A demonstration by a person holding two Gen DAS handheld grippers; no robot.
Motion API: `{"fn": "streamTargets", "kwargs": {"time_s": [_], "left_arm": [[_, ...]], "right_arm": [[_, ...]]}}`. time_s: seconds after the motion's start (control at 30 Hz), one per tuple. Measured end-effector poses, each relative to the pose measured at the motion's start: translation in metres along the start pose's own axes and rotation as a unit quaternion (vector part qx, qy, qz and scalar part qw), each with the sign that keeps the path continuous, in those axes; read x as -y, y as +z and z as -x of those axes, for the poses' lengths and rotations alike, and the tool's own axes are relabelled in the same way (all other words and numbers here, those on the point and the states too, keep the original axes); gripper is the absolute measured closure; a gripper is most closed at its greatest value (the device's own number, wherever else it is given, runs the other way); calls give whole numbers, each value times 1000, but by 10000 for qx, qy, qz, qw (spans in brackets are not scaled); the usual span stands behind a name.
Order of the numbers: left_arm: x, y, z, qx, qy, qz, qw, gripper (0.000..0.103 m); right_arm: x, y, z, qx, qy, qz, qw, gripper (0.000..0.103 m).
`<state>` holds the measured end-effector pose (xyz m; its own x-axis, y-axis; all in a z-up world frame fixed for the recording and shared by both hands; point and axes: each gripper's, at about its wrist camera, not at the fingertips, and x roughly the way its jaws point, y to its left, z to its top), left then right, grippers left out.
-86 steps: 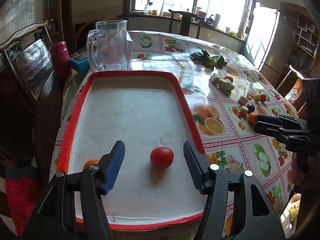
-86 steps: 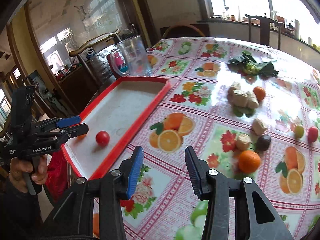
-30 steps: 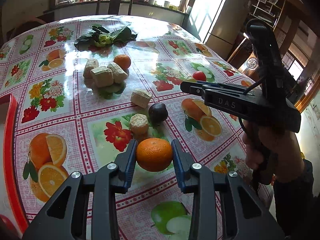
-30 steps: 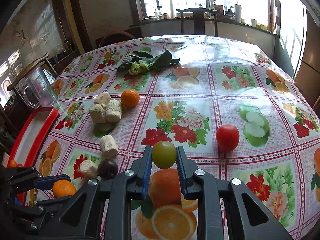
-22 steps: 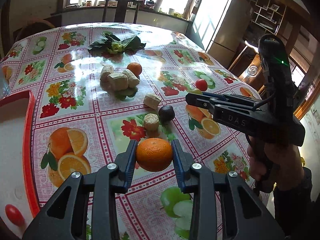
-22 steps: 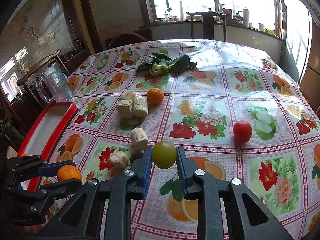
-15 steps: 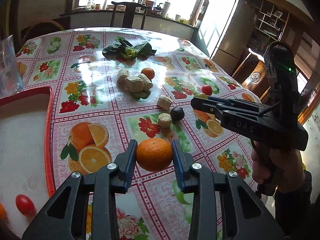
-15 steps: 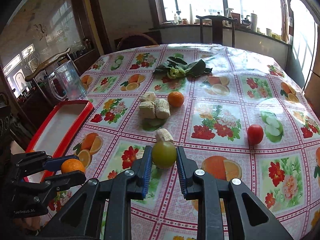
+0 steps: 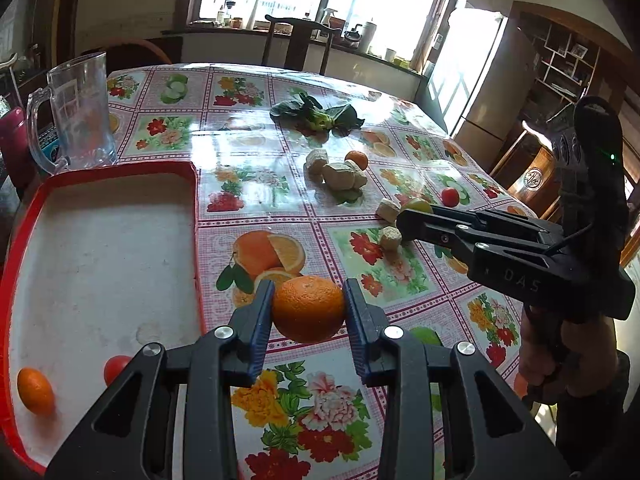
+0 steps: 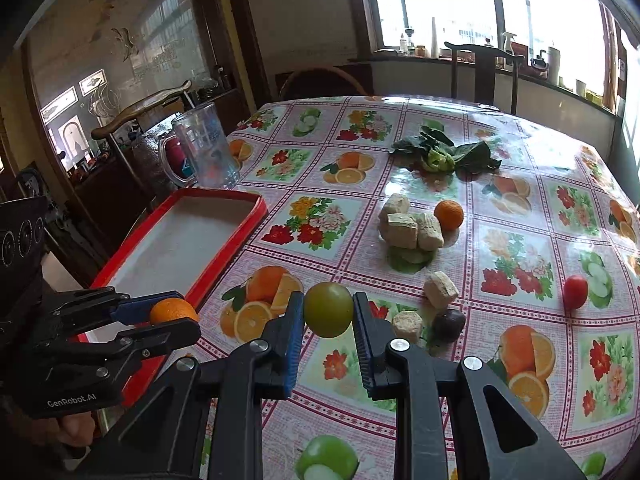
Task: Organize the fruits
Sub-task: 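Carry the orange in the left tool to the tray while the right tool carries the green tomato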
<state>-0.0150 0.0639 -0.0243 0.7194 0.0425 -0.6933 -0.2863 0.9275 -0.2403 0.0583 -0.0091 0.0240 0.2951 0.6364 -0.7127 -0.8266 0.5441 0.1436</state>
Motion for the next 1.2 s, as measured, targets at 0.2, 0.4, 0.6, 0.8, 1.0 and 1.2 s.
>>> {"fn": "streamTargets", "kwargs": {"time_s": [0.2,0.4,0.6,0.8,1.0,1.2], "left_arm": [[-16,-5,11,66,112,99,9999,71],[-38,-7,23,125,285,249,9992,71],[-66,-9,35,190,473,445,9977,71],[-91,-12,42,210,630,632,9958,71],[-113,-17,46,214,757,807,9936,71],[-134,-20,50,199,883,948,9914,71]], "right_arm": [[-22,3,-8,-67,154,115,9998,79],[-44,5,-19,-145,369,223,9990,79],[-70,9,-32,-226,567,383,9974,79],[-96,13,-41,-281,749,559,9952,79],[-117,16,-54,-362,884,702,9929,79],[-135,18,-69,-483,1008,814,9904,79]]}}
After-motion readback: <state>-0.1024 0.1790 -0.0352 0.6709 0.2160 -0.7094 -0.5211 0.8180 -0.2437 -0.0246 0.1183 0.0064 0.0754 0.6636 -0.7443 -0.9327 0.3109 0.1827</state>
